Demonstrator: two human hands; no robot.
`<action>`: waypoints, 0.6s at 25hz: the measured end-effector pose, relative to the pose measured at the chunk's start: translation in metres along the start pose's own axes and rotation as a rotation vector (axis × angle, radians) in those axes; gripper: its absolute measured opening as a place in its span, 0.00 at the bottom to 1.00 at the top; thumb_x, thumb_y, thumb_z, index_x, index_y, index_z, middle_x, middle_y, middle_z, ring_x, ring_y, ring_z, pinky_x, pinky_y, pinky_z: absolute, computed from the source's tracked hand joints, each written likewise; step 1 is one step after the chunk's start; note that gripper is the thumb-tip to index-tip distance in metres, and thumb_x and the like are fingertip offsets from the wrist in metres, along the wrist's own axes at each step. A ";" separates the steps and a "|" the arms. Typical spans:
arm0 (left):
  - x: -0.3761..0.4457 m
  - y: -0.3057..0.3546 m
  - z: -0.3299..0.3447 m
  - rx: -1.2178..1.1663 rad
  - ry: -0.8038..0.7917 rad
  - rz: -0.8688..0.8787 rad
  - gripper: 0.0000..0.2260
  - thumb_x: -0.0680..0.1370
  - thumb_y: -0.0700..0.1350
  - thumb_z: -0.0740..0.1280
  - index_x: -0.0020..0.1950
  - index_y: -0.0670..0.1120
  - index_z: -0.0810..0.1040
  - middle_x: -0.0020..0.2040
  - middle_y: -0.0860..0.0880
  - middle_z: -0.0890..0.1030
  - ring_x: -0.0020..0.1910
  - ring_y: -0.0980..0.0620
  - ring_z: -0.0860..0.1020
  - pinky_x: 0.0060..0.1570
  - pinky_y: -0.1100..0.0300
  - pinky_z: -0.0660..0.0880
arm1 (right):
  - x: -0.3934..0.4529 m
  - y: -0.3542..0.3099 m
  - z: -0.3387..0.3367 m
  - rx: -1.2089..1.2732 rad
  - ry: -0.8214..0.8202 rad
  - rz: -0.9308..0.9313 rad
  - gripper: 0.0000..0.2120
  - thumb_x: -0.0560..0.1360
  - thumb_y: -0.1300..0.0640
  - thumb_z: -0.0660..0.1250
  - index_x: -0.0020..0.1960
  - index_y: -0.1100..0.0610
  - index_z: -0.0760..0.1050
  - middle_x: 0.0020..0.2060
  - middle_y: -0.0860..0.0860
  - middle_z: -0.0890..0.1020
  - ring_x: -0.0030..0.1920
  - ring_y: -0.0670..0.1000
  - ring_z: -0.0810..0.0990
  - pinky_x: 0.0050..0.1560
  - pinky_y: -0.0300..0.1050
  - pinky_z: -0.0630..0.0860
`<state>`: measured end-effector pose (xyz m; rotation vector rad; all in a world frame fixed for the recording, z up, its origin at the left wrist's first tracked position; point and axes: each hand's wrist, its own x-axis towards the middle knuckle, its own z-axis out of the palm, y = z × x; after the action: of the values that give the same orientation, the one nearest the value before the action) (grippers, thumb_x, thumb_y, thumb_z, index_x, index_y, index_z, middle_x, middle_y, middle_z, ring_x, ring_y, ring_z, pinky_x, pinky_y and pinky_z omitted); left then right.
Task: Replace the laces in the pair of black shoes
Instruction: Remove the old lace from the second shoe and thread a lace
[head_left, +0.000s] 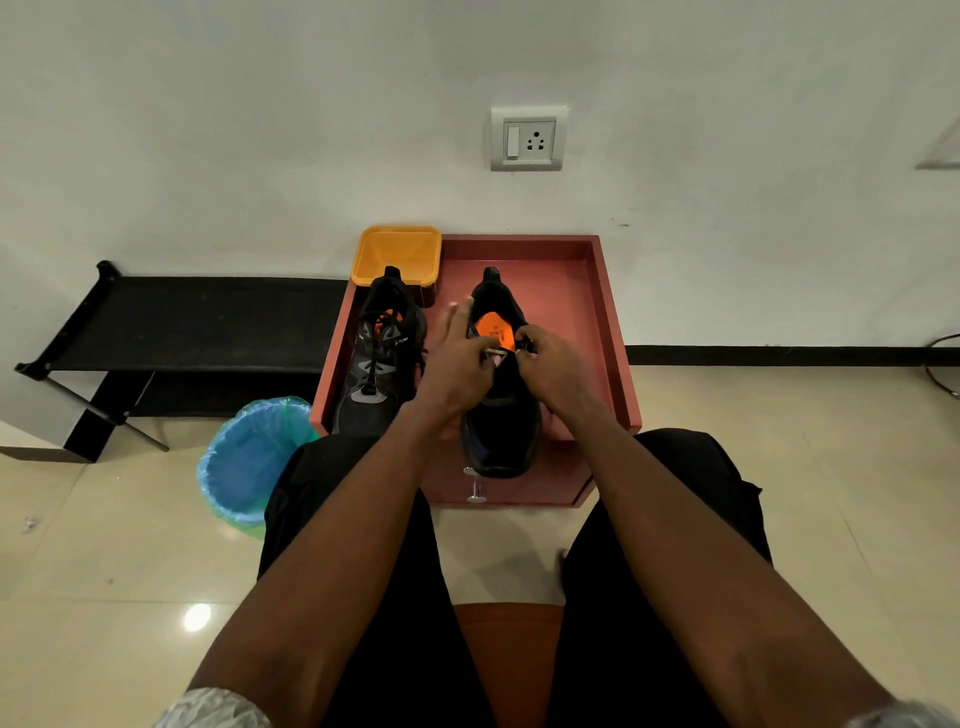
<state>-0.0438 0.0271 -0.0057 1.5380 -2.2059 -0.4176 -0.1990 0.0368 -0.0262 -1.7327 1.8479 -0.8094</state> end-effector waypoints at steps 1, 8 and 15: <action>-0.001 0.002 0.006 0.030 -0.107 0.027 0.13 0.80 0.45 0.66 0.64 0.49 0.80 0.81 0.43 0.49 0.79 0.41 0.44 0.76 0.45 0.47 | 0.000 0.000 -0.001 -0.005 0.000 -0.007 0.11 0.77 0.57 0.62 0.57 0.52 0.78 0.41 0.49 0.82 0.37 0.50 0.80 0.40 0.55 0.82; 0.000 0.008 0.012 -0.247 -0.178 -0.025 0.07 0.79 0.35 0.62 0.44 0.36 0.77 0.72 0.37 0.66 0.68 0.42 0.68 0.66 0.53 0.67 | -0.001 0.000 -0.002 -0.034 0.020 -0.010 0.11 0.76 0.59 0.62 0.56 0.52 0.78 0.39 0.51 0.81 0.35 0.52 0.78 0.37 0.56 0.79; 0.002 -0.005 -0.021 -0.994 0.348 -0.713 0.08 0.80 0.34 0.57 0.48 0.40 0.75 0.39 0.43 0.79 0.33 0.47 0.83 0.39 0.49 0.83 | -0.003 -0.003 -0.003 -0.022 0.011 0.013 0.10 0.77 0.59 0.60 0.55 0.54 0.77 0.39 0.52 0.80 0.37 0.53 0.80 0.39 0.57 0.81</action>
<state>-0.0302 0.0239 0.0103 1.5362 -0.8456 -1.1309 -0.1988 0.0400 -0.0223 -1.7319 1.8802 -0.7980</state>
